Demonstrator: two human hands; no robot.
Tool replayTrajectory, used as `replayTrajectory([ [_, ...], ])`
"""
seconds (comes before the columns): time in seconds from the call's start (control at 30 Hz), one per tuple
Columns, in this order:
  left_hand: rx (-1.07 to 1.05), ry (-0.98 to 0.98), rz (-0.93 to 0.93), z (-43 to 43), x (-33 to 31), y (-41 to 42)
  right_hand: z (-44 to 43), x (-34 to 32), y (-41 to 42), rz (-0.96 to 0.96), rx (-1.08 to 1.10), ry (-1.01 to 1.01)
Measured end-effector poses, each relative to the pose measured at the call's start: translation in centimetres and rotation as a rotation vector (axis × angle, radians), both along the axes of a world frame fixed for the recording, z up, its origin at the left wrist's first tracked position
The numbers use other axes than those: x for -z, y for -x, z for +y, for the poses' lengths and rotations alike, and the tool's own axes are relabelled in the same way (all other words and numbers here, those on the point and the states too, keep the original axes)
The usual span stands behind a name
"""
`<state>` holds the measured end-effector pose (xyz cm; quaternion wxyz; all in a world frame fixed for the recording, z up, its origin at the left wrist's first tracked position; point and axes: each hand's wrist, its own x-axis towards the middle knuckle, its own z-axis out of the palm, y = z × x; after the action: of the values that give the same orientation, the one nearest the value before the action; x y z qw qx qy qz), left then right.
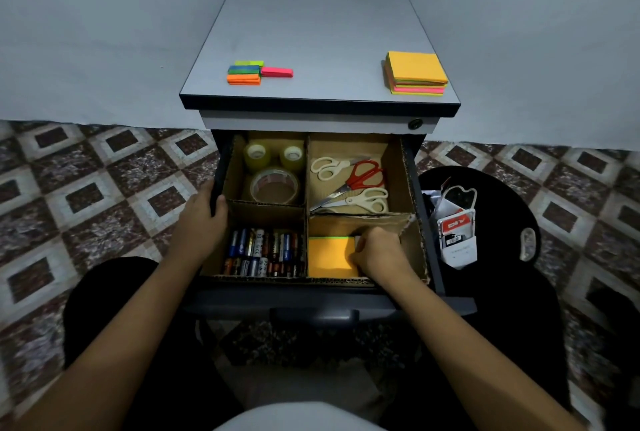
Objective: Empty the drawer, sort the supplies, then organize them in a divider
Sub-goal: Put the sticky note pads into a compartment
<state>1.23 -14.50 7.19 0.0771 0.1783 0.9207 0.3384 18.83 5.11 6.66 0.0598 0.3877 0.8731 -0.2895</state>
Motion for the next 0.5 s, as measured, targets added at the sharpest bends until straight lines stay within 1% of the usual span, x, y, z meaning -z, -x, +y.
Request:
replayTrajectory([
  [0.13,-0.001,0.0,0.001,0.03,0.15,0.14,-0.08,0.29,0.01,0.0,-0.009,-0.026],
  [0.2,-0.002,-0.002,-0.004,-0.03,0.24,0.2,0.1,0.05,-0.06,-0.024,-0.027,0.038],
  [0.3,-0.003,-0.012,-0.013,-0.07,0.28,0.23,0.52,-0.59,-0.41,-0.097,-0.099,0.184],
  [0.33,-0.005,-0.014,-0.014,-0.07,0.29,0.21,0.61,-0.66,-0.48,-0.116,-0.117,0.196],
  [0.5,-0.008,-0.027,-0.019,0.07,0.06,0.01,0.28,-0.57,-0.07,-0.128,-0.11,0.097],
])
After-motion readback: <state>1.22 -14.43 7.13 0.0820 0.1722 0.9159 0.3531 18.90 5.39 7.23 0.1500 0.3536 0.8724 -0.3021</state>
